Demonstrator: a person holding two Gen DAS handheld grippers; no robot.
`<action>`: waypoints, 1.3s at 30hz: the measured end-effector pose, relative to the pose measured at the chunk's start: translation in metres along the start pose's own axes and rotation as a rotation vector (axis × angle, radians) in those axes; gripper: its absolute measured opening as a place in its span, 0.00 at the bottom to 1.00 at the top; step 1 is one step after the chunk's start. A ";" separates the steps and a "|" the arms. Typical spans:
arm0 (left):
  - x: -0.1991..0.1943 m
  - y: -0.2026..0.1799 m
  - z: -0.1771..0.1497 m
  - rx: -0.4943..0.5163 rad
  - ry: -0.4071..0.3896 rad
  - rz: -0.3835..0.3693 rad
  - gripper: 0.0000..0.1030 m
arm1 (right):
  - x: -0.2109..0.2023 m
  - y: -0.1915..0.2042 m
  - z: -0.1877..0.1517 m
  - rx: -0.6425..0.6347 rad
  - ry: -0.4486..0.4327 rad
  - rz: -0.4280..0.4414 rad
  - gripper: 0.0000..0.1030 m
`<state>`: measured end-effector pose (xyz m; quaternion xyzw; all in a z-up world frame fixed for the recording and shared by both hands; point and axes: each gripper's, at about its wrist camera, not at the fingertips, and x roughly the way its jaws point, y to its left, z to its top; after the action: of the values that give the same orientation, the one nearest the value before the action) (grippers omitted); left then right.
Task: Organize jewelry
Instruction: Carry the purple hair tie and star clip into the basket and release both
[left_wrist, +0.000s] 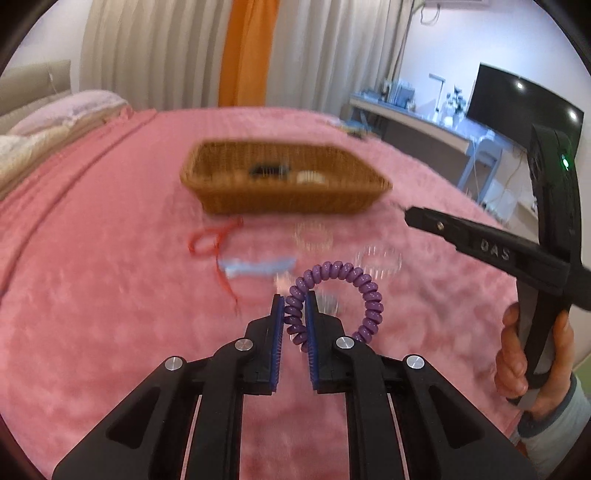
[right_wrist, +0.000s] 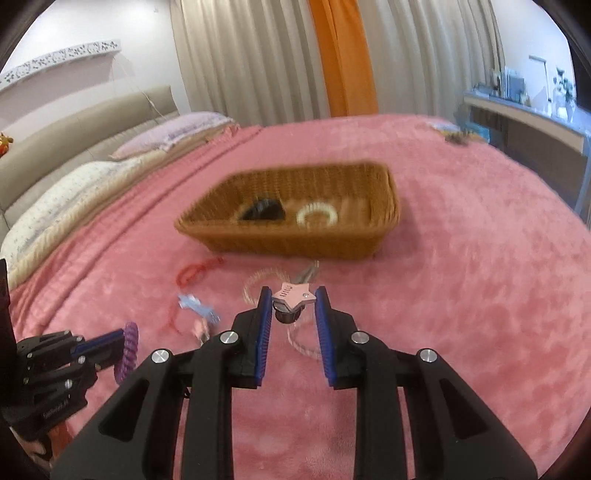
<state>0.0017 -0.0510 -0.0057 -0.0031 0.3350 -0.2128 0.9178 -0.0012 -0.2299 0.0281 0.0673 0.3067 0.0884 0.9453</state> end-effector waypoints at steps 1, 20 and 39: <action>-0.004 0.000 0.009 0.000 -0.020 -0.002 0.09 | -0.008 0.003 0.009 -0.011 -0.023 0.001 0.20; 0.104 0.042 0.158 -0.021 -0.047 0.093 0.09 | 0.106 -0.017 0.125 0.003 0.009 -0.020 0.20; 0.178 0.061 0.144 -0.029 0.073 0.110 0.10 | 0.188 -0.043 0.097 0.088 0.197 -0.002 0.21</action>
<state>0.2362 -0.0853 -0.0122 0.0097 0.3711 -0.1572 0.9151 0.2115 -0.2400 -0.0090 0.0994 0.4020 0.0801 0.9067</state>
